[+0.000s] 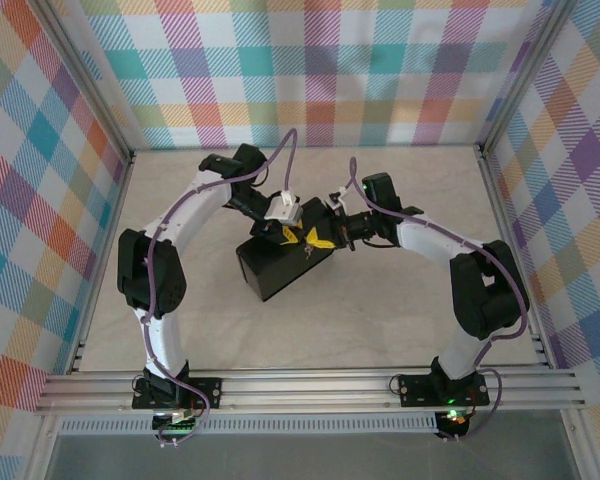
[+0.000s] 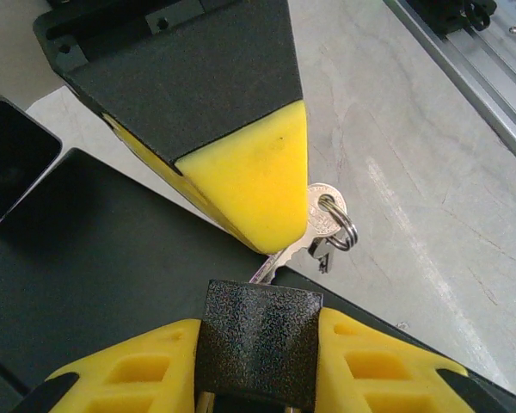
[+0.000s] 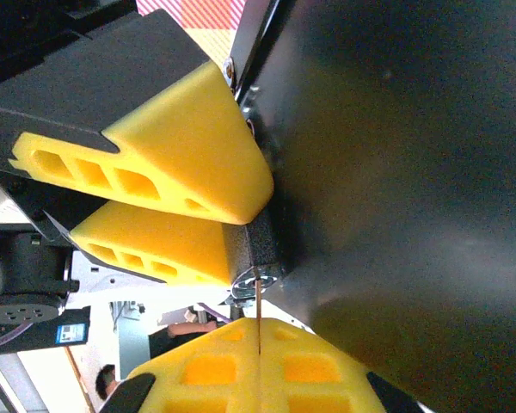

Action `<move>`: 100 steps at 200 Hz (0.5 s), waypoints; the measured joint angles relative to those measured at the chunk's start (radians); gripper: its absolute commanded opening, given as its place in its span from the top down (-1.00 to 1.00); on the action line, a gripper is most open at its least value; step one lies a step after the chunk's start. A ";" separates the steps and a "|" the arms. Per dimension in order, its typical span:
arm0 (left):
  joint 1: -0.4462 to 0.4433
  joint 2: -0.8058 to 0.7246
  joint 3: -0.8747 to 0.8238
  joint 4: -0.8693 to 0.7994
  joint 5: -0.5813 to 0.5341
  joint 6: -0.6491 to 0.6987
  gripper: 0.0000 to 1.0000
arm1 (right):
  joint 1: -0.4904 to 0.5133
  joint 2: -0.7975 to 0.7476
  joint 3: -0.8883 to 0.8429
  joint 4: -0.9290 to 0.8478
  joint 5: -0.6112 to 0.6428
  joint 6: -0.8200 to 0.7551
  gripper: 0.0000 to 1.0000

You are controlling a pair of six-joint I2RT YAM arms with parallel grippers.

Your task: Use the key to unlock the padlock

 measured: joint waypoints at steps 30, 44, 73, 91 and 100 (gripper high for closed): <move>-0.004 0.010 0.010 -0.007 0.005 -0.001 0.33 | -0.009 0.000 0.014 -0.077 -0.033 -0.076 1.00; -0.005 0.016 0.016 -0.011 0.008 -0.003 0.26 | -0.012 0.000 0.018 -0.103 -0.049 -0.106 1.00; -0.005 0.023 0.019 -0.010 0.014 -0.024 0.14 | -0.012 0.000 0.019 -0.133 -0.060 -0.143 1.00; -0.005 0.031 0.032 -0.007 0.017 -0.049 0.09 | -0.012 -0.002 0.018 -0.147 -0.060 -0.160 1.00; -0.005 0.032 0.035 -0.003 0.017 -0.057 0.08 | -0.012 -0.008 0.017 -0.158 -0.058 -0.165 1.00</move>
